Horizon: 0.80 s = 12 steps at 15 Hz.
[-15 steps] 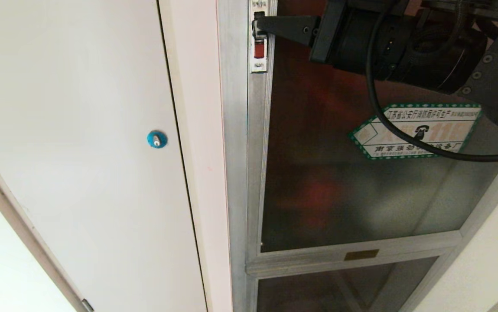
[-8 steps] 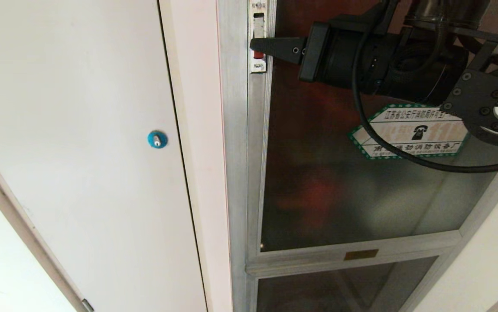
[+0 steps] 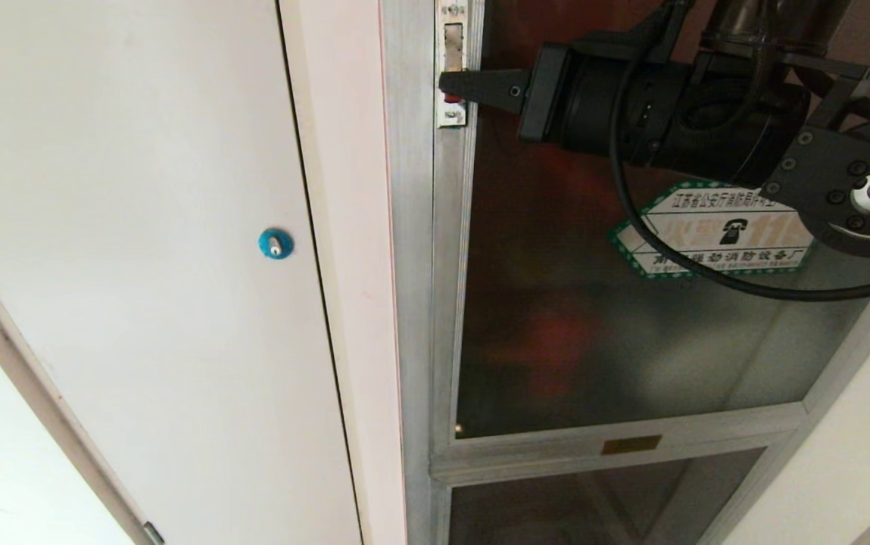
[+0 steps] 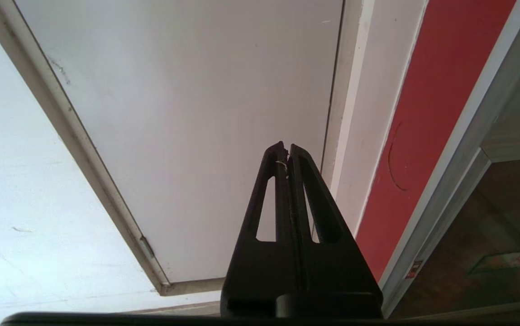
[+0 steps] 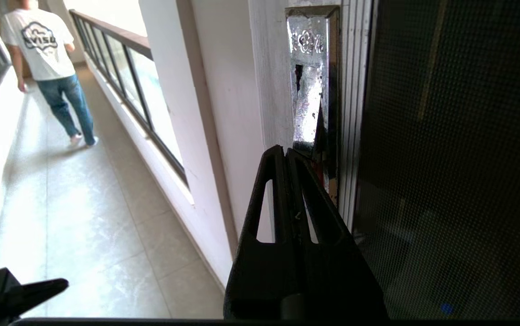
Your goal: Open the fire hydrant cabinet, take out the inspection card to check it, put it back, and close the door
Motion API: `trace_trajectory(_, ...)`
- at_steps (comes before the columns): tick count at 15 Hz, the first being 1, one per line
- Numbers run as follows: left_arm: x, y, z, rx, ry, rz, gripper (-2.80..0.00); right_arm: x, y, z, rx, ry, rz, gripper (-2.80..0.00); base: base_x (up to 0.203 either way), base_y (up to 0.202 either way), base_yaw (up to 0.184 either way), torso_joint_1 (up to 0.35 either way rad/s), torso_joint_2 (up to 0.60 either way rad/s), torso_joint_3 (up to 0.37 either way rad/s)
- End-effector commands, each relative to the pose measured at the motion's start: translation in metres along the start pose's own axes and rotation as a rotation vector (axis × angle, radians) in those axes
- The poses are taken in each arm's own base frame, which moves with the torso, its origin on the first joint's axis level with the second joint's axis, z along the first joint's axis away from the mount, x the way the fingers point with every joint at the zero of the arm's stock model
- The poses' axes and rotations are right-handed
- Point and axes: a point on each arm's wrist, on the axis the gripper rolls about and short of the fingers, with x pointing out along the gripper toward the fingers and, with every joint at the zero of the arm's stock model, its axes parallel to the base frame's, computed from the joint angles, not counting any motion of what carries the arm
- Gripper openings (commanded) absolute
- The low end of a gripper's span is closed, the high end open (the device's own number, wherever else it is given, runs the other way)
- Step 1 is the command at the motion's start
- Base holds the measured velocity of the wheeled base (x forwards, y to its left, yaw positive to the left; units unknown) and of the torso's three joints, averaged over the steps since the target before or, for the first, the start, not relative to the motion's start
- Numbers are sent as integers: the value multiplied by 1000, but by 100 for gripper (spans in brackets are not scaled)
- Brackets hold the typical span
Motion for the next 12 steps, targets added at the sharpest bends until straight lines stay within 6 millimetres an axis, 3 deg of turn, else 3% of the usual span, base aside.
trace_trajectory(1, 0, 0, 0, 0, 0, 0, -280, -1, 0, 4, -2, -15, -8, -280, 0, 0, 0, 0, 0, 0)
trace_trajectory(12, 0, 0, 0, 2, 1, 0, -280, 7, -17, -4, 29, -62, -91, -280, 0, 0, 0, 0, 0, 0)
